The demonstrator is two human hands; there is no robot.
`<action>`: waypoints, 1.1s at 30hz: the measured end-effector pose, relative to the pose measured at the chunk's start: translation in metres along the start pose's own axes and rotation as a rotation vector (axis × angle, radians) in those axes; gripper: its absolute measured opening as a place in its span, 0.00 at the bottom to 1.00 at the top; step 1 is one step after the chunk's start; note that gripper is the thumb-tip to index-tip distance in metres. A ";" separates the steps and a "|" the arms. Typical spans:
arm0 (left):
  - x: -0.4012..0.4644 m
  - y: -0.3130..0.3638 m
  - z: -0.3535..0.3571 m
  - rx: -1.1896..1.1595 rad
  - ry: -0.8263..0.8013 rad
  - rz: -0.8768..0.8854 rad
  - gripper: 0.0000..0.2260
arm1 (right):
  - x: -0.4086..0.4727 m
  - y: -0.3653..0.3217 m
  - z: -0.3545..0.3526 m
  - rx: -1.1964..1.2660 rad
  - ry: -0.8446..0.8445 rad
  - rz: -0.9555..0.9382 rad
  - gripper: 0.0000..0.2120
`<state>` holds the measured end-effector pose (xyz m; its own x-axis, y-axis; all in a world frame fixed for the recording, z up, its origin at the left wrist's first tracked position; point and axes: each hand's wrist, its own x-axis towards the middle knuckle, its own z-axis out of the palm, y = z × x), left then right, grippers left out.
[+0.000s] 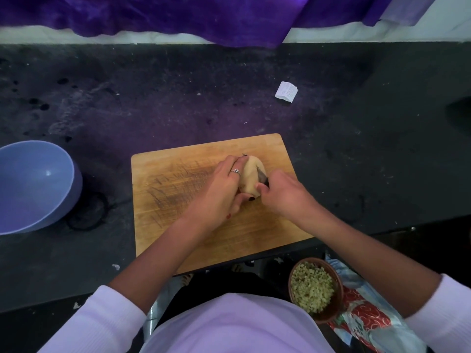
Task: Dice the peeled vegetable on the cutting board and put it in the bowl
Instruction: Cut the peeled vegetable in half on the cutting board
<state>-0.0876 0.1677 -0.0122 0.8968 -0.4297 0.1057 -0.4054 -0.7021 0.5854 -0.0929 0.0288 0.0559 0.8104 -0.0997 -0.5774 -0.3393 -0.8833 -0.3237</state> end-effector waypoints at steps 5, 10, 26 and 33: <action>-0.004 0.003 0.000 0.024 0.020 0.002 0.33 | -0.003 0.001 0.002 -0.117 0.078 -0.007 0.11; -0.006 0.005 0.000 0.059 0.018 -0.011 0.33 | -0.006 -0.001 0.001 -0.197 0.107 -0.042 0.11; -0.005 0.006 -0.008 0.055 -0.025 0.042 0.33 | -0.015 0.001 0.002 -0.094 0.015 0.006 0.13; 0.001 -0.003 -0.002 0.006 -0.030 0.030 0.34 | -0.025 0.002 -0.005 -0.066 0.069 0.007 0.15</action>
<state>-0.0849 0.1705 -0.0122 0.8785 -0.4674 0.0993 -0.4334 -0.6919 0.5774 -0.1112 0.0275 0.0732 0.8397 -0.1356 -0.5258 -0.3150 -0.9104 -0.2682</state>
